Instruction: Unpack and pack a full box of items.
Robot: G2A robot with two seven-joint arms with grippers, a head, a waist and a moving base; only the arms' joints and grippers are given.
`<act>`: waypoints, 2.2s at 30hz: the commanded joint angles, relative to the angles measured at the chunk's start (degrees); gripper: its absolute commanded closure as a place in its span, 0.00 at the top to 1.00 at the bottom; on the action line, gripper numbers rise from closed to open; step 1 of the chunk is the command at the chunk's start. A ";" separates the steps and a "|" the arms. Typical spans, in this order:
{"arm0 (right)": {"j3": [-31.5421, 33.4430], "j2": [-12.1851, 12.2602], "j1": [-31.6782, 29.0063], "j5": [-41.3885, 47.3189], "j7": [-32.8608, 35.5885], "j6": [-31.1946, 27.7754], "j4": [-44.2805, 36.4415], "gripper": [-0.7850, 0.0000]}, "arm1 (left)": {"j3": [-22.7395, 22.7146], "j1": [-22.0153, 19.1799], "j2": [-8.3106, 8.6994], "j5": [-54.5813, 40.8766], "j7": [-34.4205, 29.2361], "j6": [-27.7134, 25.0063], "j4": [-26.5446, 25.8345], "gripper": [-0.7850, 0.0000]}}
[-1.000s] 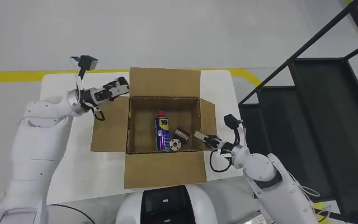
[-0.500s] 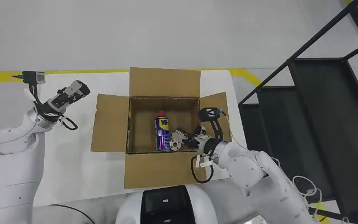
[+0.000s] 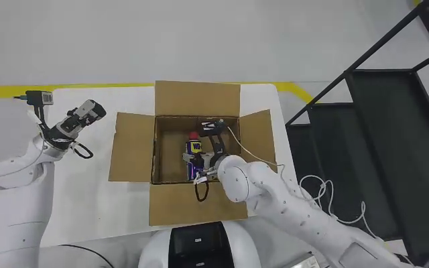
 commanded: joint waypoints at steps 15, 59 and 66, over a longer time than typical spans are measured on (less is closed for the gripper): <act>0.00 0.00 0.00 0.00 0.01 0.00 0.00 1.00 | 4.86 -5.39 0.08 2.04 -9.36 1.32 14.10 1.00; 0.00 0.00 0.00 0.00 0.01 0.00 0.00 1.00 | 13.04 -9.28 6.37 -6.30 -17.44 1.53 16.14 0.00; 0.00 0.00 0.00 0.00 0.01 0.00 0.00 1.00 | 11.63 -8.32 8.20 -6.29 -18.19 2.28 15.74 0.00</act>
